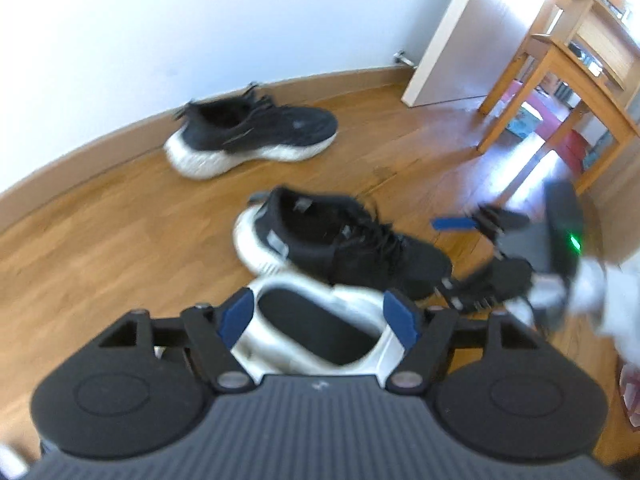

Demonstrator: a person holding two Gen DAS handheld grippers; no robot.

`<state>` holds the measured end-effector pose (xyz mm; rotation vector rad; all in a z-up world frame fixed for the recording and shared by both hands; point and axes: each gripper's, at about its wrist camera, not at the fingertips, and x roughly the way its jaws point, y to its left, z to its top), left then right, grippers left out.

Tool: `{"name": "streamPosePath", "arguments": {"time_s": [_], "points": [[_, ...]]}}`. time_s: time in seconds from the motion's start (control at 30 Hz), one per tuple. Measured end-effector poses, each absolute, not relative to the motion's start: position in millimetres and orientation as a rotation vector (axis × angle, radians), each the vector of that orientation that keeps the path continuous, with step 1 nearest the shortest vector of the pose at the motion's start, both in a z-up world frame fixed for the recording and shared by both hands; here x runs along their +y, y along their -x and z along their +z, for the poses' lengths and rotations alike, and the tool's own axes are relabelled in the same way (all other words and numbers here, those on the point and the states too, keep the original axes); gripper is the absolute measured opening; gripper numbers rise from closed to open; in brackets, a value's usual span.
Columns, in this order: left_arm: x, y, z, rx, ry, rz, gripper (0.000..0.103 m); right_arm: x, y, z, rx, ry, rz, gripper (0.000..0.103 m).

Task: Organize scattered shoes
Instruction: 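Carry the black sneaker beside the white clogs while the right gripper grasps its collar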

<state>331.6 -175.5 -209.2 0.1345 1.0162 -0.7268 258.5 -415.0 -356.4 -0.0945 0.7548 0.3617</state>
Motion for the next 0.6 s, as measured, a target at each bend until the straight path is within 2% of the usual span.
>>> {"name": "streamPosePath", "arguments": {"time_s": [0.27, 0.3, 0.37, 0.4, 0.47, 0.53, 0.6], "points": [[-160.0, -328.2, -214.0, 1.046, -0.100, -0.701, 0.073, -379.7, -303.3, -384.8, 0.812, 0.191, 0.365, 0.100], [-160.9, -332.0, -214.6, 1.041, -0.095, -0.695, 0.074, -380.9, -306.0, -387.0, 0.822, 0.173, 0.369, 0.085], [-161.6, -337.2, -214.0, 1.034, -0.085, -0.686, 0.074, -384.3, -304.3, -390.2, 0.828, 0.159, 0.359, 0.074], [-161.5, -339.0, -213.1, 1.031, -0.080, -0.682, 0.075, -384.4, -301.5, -389.4, 0.820, 0.155, 0.375, 0.060], [-161.6, -342.7, -211.5, 1.025, -0.069, -0.673, 0.075, -383.8, -293.9, -385.8, 0.805, 0.173, 0.396, 0.052], [-163.8, -347.1, -211.3, 1.020, -0.062, -0.663, 0.075, -394.1, -288.0, -380.9, 0.826, 0.121, 0.425, 0.039], [-165.7, -349.7, -211.4, 1.016, -0.058, -0.655, 0.075, -404.1, -285.0, -377.6, 0.846, 0.074, 0.428, 0.035]]}}
